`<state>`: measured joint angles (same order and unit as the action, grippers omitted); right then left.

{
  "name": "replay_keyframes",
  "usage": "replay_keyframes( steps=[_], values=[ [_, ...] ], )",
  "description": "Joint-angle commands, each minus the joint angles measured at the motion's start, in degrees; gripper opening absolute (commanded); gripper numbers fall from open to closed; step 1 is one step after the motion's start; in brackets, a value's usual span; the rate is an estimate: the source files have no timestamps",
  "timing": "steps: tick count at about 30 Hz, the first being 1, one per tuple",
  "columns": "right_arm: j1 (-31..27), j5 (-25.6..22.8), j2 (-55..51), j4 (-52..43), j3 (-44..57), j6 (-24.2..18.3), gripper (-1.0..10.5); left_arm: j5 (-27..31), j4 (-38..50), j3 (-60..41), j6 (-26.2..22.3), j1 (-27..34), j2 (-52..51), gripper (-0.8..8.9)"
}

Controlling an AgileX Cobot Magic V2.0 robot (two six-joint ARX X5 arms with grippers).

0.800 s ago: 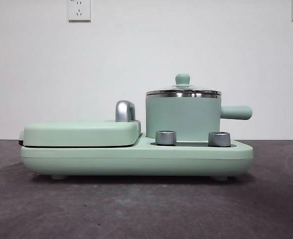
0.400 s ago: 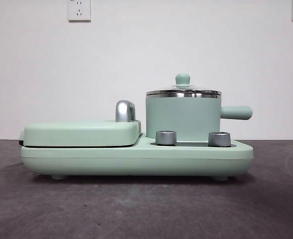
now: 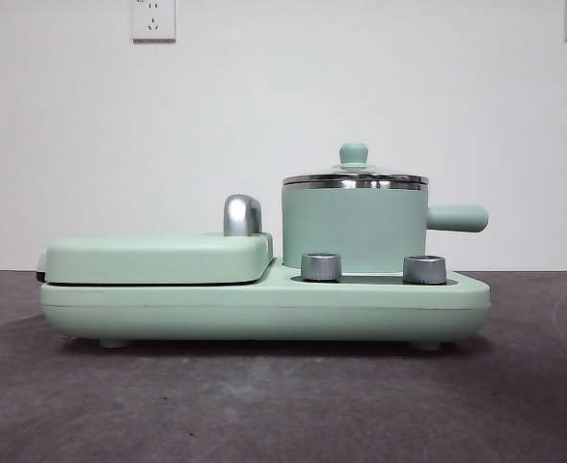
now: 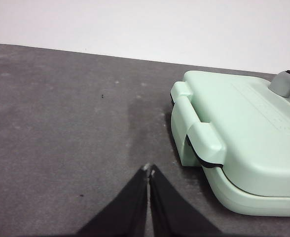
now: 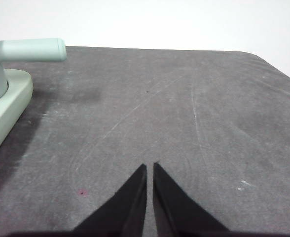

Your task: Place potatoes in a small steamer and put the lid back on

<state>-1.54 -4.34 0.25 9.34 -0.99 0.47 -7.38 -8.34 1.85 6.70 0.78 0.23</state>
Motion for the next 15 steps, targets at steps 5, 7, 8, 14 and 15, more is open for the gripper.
replay_keyframes(
  steps=[5, 7, 8, 14, 15],
  values=[
    [0.07, -0.22, -0.04, -0.33, 0.28, 0.79, 0.2, 0.09, 0.61, -1.09, 0.02, 0.07, -0.04, 0.06],
    [0.07, -0.22, -0.04, -0.33, 0.28, 0.79, 0.2, 0.09, 0.61, -1.09, 0.02, 0.07, -0.04, 0.06],
    [0.07, -0.22, -0.04, -0.33, 0.28, 0.79, 0.2, 0.09, 0.61, -1.09, 0.02, 0.07, -0.04, 0.06],
    [0.92, -0.20, -0.04, -0.33, 0.28, 0.79, 0.2, 0.09, 0.61, -1.09, 0.02, 0.07, -0.04, 0.06],
    [0.92, -0.20, -0.04, -0.33, 0.28, 0.79, 0.2, 0.09, 0.61, -1.09, 0.02, 0.07, -0.04, 0.06]
  ],
)
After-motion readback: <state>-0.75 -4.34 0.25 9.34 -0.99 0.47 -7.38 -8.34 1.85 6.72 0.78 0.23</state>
